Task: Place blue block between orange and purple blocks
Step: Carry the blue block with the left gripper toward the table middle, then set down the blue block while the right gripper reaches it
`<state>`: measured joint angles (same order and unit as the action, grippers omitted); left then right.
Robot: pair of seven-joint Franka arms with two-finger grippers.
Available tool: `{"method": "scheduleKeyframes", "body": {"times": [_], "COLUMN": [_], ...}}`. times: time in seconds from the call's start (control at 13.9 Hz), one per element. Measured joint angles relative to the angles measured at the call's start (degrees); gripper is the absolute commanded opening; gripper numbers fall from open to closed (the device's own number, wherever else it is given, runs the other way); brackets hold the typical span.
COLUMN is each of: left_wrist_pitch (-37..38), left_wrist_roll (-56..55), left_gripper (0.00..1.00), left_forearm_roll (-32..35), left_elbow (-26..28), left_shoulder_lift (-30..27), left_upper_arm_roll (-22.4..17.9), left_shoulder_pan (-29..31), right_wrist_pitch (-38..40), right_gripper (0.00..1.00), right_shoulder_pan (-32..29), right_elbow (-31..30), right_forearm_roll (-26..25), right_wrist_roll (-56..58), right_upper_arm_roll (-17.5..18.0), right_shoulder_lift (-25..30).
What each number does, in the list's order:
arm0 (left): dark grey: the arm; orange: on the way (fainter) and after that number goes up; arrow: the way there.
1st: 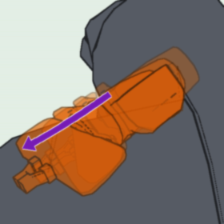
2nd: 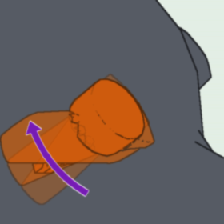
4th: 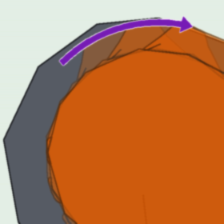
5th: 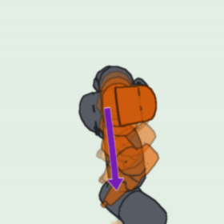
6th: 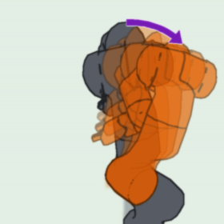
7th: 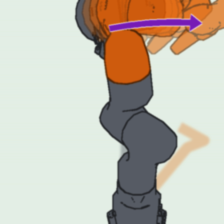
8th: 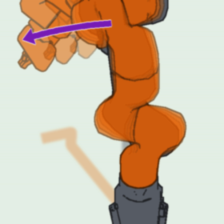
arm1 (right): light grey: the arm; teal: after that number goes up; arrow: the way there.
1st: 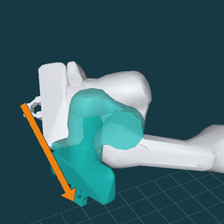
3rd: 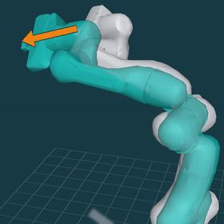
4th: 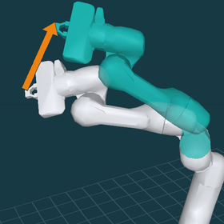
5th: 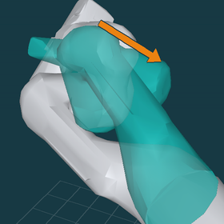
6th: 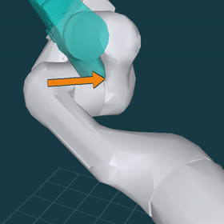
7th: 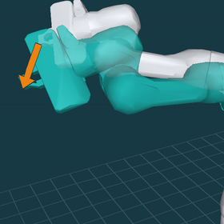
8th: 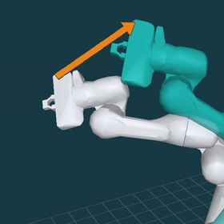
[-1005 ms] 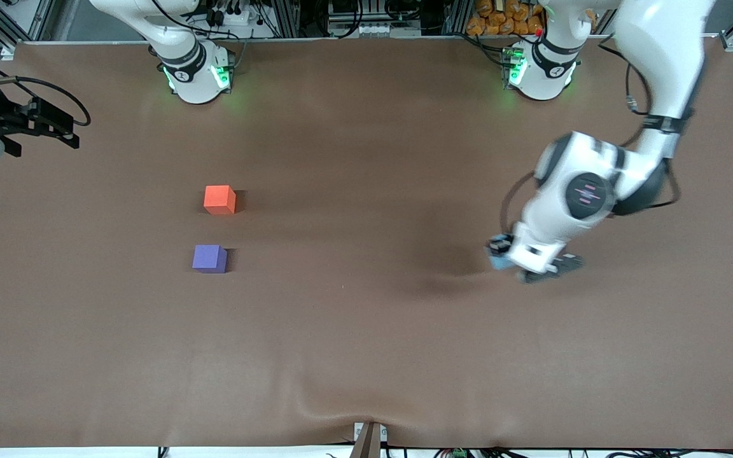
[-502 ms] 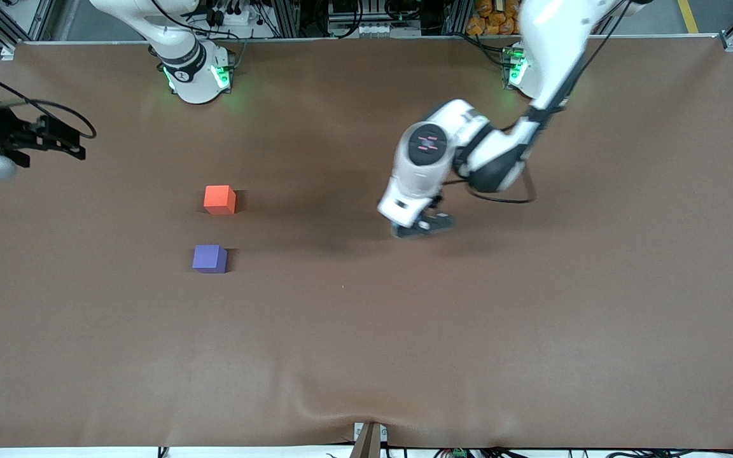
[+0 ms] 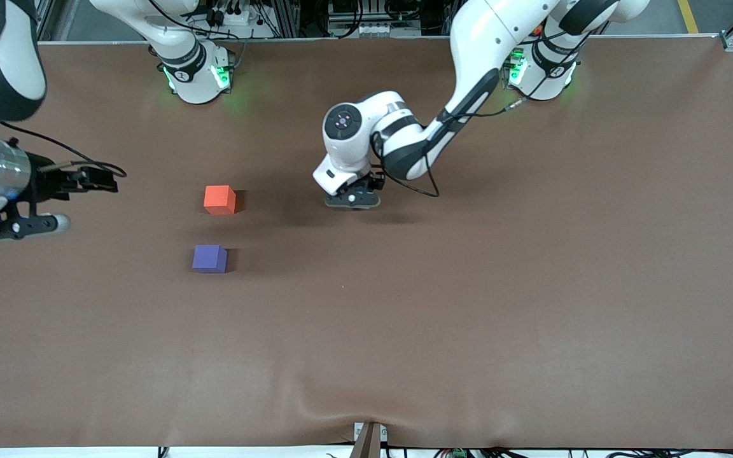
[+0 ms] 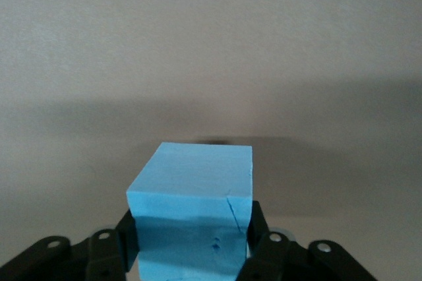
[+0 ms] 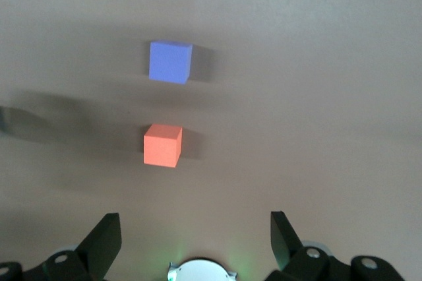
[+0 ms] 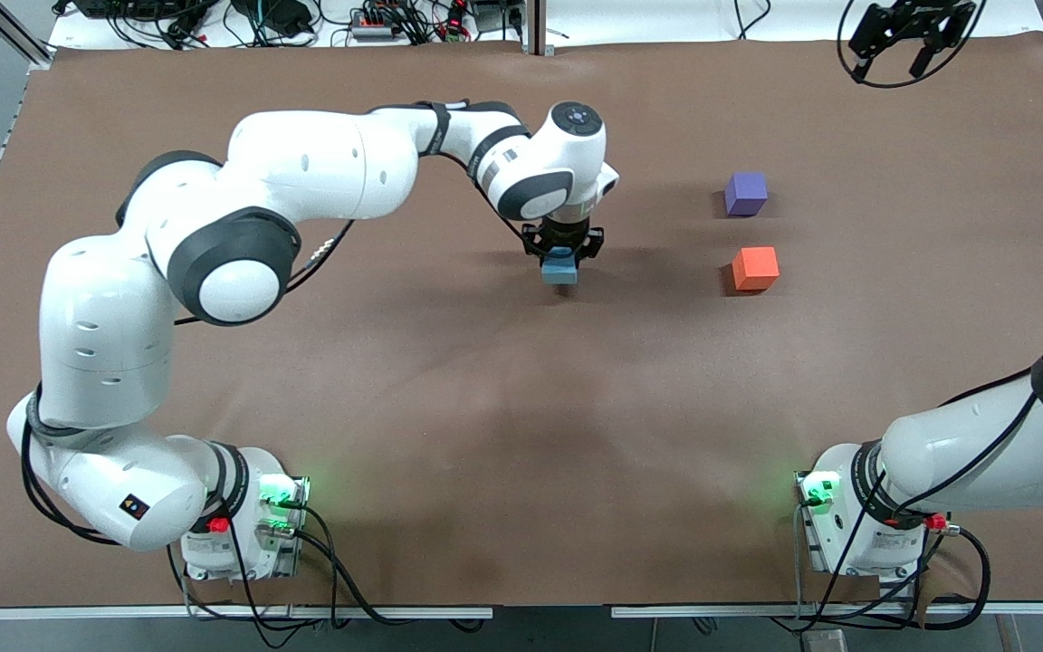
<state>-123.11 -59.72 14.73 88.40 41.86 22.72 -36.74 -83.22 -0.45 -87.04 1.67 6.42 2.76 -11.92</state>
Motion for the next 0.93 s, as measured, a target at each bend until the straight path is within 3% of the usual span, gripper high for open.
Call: {"method": "scheduleKeyframes", "body": {"times": [0.29, 0.5, 0.72, 0.93], "left_wrist_pitch": [5.9, 12.9, 19.0, 26.7], "left_wrist_roll": [0.0, -1.3, -2.4, -0.6], "left_gripper": [1.0, 1.0, 1.0, 1.0], "left_forearm_roll": [0.2, 0.2, 0.2, 0.1], "left_elbow": [-2.1, -3.4, -3.5, -3.3], "left_shoulder_lift": [-1.3, -7.0, -14.8, -20.2], "left_upper_arm_roll": [-0.4, -0.7, -1.1, -1.0], "left_shoulder_pan": [0.4, 1.8, 8.1, 16.8], "right_wrist_pitch": [-4.6, -5.6, -7.7, -18.0], "right_gripper": [1.0, 1.0, 1.0, 1.0], "right_shoulder_pan": [1.8, 3.4, 10.7, 20.1], "right_elbow": [-1.9, -2.9, -4.1, -9.8], "right_forearm_roll": [1.4, 3.6, 5.0, 8.5], "right_wrist_roll": [-3.6, -7.1, -17.8, -21.9], "right_upper_arm_roll": [0.4, 0.4, 0.7, 1.1], "right_shoulder_lift": [-1.6, -1.8, -1.8, -2.1]}}
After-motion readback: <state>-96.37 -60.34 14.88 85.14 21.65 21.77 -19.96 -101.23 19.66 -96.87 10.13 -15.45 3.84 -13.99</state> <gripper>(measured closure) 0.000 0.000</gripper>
